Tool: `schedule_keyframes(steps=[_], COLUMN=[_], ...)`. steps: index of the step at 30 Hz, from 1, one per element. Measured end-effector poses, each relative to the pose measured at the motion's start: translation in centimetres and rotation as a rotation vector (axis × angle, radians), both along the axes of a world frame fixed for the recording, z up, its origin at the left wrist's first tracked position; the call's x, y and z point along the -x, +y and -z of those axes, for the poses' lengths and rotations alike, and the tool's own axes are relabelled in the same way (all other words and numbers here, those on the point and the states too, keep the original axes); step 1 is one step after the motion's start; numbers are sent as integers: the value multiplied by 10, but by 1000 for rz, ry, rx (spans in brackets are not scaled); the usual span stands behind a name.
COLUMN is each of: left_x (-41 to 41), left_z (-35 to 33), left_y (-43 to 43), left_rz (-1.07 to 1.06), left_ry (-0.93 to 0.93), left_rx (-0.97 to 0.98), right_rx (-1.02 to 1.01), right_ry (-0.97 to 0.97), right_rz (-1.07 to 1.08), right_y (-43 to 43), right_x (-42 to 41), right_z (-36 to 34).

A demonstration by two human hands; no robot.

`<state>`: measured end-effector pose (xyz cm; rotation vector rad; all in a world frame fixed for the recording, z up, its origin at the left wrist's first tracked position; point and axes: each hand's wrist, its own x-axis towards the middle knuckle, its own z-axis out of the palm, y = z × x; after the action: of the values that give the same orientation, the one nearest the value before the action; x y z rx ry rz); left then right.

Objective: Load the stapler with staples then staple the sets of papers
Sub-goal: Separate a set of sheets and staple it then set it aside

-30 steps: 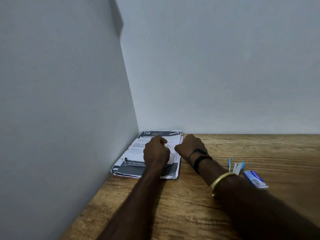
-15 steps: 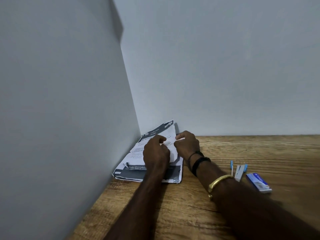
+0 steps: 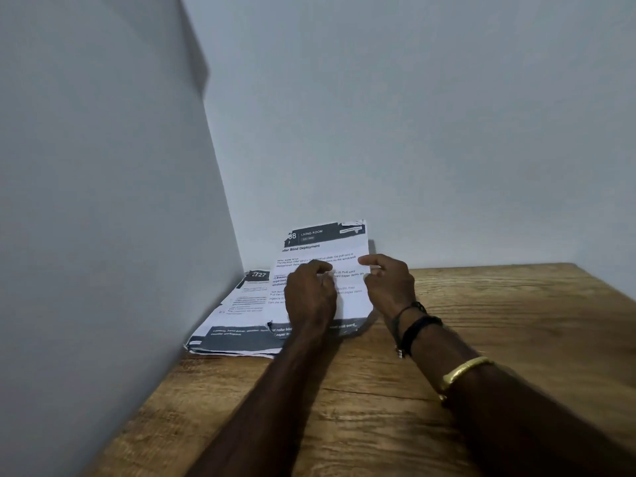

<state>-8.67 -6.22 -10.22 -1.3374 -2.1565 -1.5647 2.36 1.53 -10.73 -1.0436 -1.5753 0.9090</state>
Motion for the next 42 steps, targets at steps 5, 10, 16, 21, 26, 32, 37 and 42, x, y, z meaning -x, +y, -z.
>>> schedule_keyframes(steps=[5,10,16,21,26,32,37,42], left_x=[-35,-48,-60,-62,-57,-52,-55,-54], left_z=[0,-8,3,0,-3,-8,-11,-5], left_y=[11,25,34,33,34,36,35,38], left_rz=[-87,-74,62,124,29,-52,37,21], left_ry=[-32,-312,-364,-238,47,95,11,-216], left_rx=[105,125,46,102,112,-207,-383,-306], right_rx=[-7,4,92,91,-37,-318,-410,-390], right_ry=[11,17,-3,-158,-216,-88,37,-35], right_rz=[55,99,124,163,223,291,258,232], right_y=[10,20,24,31,29,18,11,11], right_x=[-59,-107,-132,-139,-143,-142,-135,-137], right_z=[-5,-9,1,6,-1,-17,-21,-13])
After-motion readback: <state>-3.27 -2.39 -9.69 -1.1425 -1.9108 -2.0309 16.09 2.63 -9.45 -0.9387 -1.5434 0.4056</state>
